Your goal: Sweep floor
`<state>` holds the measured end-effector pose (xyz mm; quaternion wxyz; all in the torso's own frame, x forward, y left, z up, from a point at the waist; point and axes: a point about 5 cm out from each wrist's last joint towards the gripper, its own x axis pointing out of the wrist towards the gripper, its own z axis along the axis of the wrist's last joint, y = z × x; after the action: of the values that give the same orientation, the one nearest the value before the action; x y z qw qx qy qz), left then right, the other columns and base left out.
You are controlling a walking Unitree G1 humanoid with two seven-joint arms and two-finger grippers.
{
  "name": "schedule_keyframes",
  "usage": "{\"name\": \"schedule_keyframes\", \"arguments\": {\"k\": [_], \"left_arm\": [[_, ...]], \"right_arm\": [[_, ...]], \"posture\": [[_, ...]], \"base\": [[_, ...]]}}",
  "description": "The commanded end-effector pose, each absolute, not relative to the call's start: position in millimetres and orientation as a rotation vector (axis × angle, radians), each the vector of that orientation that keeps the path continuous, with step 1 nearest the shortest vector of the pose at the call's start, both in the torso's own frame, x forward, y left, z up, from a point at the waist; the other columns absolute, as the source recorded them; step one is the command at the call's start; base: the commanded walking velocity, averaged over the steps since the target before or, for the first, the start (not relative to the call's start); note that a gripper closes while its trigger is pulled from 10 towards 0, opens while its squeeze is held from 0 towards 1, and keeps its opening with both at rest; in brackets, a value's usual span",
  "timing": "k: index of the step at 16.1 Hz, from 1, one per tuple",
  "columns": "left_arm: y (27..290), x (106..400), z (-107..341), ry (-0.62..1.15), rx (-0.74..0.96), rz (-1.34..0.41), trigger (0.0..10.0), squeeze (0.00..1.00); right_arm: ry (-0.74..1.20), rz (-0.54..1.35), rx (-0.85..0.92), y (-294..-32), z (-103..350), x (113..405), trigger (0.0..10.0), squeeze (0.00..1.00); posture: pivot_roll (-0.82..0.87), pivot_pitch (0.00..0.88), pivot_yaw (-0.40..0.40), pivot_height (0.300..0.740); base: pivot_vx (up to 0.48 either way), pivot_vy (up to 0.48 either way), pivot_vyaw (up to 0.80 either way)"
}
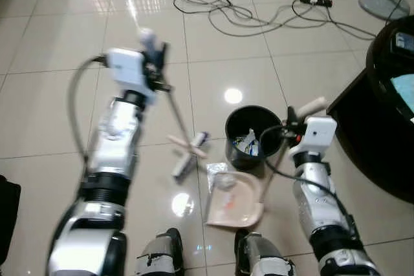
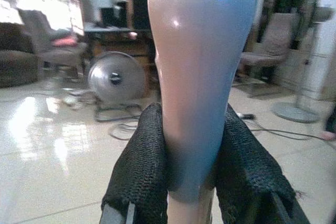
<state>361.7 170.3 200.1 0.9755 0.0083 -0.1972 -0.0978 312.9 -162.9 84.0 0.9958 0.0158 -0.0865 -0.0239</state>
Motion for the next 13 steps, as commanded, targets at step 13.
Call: {"name": "schedule_keyframes", "arguments": {"k": [13], "left_arm": [[246, 355, 183, -0.262, 0.284, 0.037, 10.0, 0.00]], "right_arm": [[-0.379, 0.051, 0.220, -164, 156, 318, 10.0, 0.00]], "posture": [[-0.01, 0.069, -0.019, 0.740]], "base": [[0.000, 0.000, 0.00]]}}
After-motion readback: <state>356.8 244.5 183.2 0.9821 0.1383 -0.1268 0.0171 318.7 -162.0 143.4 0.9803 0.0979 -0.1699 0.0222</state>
